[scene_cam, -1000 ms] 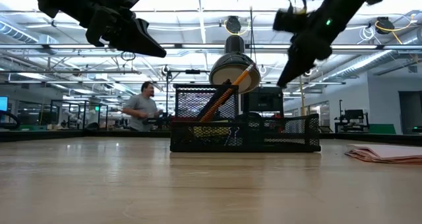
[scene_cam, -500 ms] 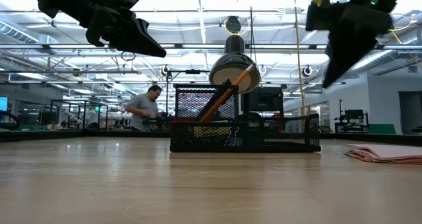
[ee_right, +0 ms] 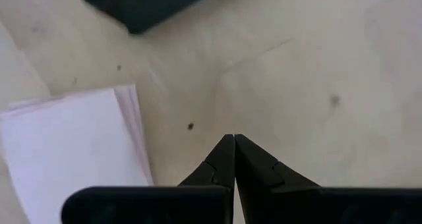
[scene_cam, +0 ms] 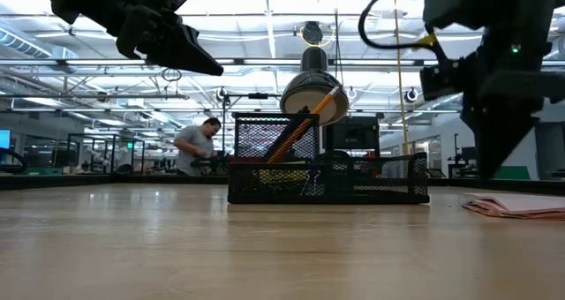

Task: Pick and place office supplies into organizer
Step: Put the pink sticky note into the black desk organizer

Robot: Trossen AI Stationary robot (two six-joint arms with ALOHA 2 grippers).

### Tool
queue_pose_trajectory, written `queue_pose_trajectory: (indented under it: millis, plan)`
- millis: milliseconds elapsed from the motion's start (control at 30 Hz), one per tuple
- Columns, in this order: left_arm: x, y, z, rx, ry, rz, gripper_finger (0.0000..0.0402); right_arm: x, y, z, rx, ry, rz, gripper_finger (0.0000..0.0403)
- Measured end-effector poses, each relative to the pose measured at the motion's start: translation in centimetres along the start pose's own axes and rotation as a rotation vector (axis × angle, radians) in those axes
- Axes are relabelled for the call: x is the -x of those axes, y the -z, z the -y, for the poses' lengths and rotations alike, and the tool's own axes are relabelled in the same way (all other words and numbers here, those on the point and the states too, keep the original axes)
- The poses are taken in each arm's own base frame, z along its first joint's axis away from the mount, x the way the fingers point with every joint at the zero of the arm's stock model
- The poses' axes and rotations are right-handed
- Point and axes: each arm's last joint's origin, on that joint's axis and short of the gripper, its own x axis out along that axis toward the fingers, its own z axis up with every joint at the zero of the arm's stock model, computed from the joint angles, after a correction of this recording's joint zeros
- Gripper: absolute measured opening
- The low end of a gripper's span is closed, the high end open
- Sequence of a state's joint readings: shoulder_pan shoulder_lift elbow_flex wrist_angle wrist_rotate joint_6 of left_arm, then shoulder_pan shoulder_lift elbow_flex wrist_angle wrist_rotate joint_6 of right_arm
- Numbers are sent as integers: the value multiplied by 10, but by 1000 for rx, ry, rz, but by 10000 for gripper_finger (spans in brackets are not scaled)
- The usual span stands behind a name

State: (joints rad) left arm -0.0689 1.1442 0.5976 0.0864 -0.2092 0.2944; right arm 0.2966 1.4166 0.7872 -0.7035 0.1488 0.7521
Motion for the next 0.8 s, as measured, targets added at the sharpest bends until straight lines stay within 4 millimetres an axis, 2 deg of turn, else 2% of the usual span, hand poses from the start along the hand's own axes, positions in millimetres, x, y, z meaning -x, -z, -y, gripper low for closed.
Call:
queue_pose_trajectory:
  millis: [333, 533, 800]
  plan:
    - [0, 0, 0, 19, 1, -4, 31, -23, 4, -22, -26, -99, -98, 0]
    - [0, 1, 0, 76, 4, -6, 31, -20, 9, -35, -64, -159, -69, 0]
    - [1, -1, 4, 79, 20, 0, 31, -14, 14, -62, -26, -333, 12, 0]
